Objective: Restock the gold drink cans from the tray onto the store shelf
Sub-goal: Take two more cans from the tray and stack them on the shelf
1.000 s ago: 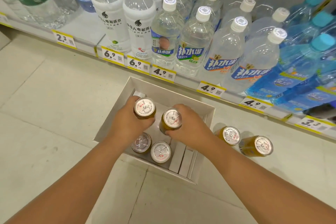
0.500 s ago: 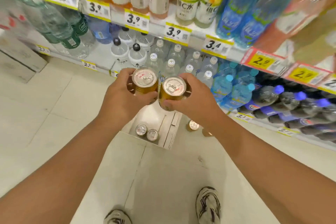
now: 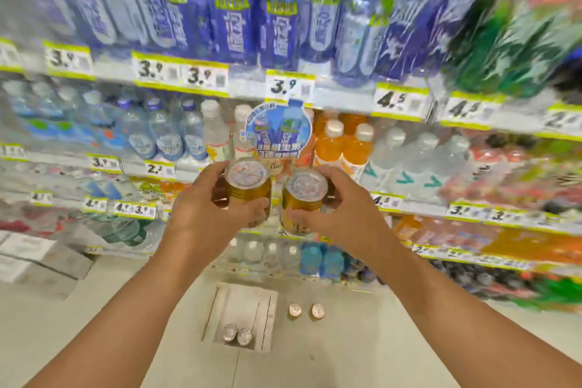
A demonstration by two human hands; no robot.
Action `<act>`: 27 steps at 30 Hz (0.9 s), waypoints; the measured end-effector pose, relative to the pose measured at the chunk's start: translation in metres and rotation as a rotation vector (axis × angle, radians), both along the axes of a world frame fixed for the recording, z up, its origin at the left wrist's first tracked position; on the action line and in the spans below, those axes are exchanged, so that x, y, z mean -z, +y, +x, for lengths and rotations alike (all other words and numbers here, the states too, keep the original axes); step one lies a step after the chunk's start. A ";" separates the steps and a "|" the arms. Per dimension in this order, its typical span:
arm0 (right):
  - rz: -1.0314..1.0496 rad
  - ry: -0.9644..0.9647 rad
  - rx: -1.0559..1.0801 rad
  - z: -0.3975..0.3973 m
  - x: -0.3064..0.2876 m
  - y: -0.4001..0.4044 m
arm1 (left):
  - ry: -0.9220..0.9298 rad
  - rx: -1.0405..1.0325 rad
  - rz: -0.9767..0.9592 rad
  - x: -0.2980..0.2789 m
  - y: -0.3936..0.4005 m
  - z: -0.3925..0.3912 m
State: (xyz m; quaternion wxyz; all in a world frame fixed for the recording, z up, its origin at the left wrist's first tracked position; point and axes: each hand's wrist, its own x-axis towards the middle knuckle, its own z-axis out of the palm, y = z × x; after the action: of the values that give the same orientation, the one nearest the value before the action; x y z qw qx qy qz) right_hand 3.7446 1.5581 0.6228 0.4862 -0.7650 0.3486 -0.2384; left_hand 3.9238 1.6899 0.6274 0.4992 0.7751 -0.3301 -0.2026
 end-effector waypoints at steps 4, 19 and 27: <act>-0.064 -0.039 0.062 -0.026 -0.086 -0.019 | -0.094 0.083 -0.039 -0.094 -0.020 -0.013; -0.099 -0.204 0.038 -0.092 -0.298 -0.108 | -0.197 0.092 -0.190 -0.328 -0.111 -0.077; -0.169 -0.215 0.011 -0.098 -0.375 -0.151 | -0.216 0.091 -0.236 -0.399 -0.162 -0.078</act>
State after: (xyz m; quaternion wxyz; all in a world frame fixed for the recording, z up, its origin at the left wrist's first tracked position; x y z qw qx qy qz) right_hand 3.6467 1.4067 0.9977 0.4533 -0.7712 0.2775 -0.3502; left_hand 3.8459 1.5279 1.0264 0.5387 0.7126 -0.4381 -0.1001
